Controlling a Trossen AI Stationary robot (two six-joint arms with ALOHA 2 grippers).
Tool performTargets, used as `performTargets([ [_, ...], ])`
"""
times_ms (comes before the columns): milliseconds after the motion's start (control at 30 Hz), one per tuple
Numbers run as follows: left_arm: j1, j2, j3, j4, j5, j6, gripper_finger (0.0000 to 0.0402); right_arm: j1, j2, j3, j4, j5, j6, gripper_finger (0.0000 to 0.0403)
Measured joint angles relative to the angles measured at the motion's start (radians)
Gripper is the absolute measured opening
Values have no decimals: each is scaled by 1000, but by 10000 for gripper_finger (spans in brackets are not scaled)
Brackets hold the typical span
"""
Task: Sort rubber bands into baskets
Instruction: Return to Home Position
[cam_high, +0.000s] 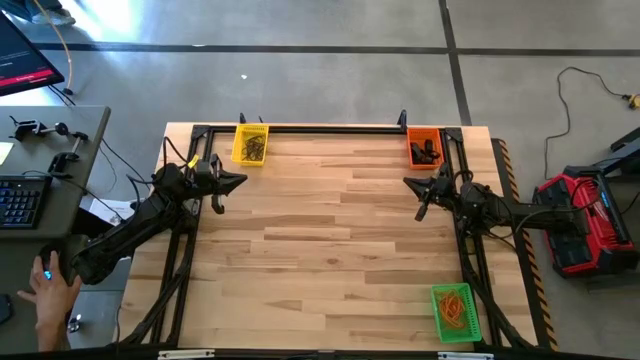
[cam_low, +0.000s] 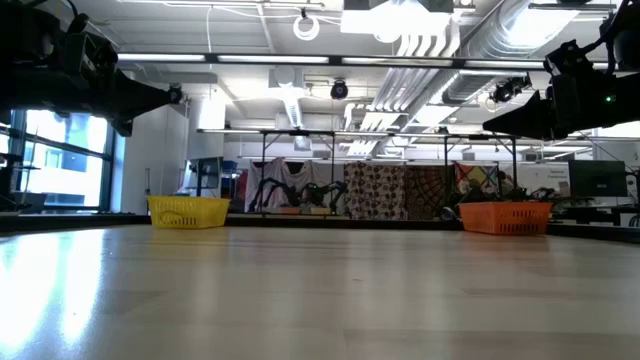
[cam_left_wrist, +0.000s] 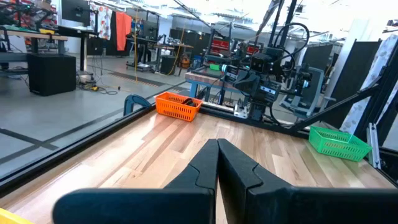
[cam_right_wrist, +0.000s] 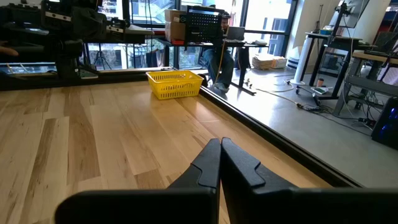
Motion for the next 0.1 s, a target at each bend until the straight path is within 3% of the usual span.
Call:
performTargets([
  [100, 0, 0, 0, 0, 0, 0, 1, 0, 0, 0, 0, 0, 0, 0],
])
